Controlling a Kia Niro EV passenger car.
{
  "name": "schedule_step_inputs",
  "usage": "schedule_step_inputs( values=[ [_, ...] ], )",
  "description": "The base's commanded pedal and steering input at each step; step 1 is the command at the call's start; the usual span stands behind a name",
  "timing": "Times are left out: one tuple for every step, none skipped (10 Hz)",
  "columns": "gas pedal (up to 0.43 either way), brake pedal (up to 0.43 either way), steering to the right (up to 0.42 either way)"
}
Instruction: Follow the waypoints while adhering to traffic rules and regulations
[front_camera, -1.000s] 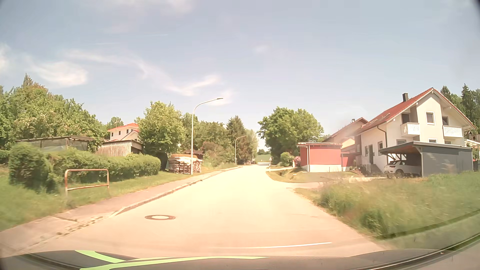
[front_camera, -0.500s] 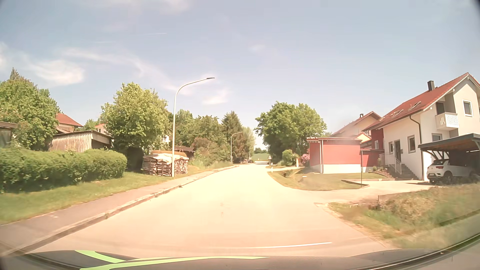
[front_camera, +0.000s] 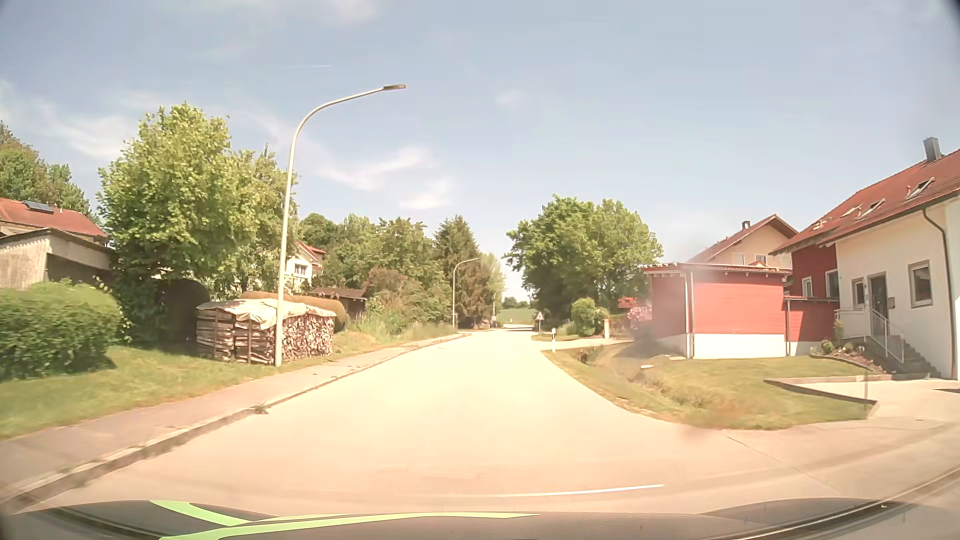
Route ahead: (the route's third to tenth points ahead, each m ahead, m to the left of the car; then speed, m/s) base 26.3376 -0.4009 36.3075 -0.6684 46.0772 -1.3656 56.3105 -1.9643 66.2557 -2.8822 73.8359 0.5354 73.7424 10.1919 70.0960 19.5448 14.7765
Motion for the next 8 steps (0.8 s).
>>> schedule_step_inputs(
  values=[
    [0.220,0.000,0.010],
    [0.220,0.000,0.011],
    [0.220,0.000,0.011],
    [0.220,0.000,0.011],
    [0.220,0.000,0.011],
    [0.220,0.000,0.011],
    [0.220,0.000,0.011],
    [0.197,0.000,0.011]
  ],
)
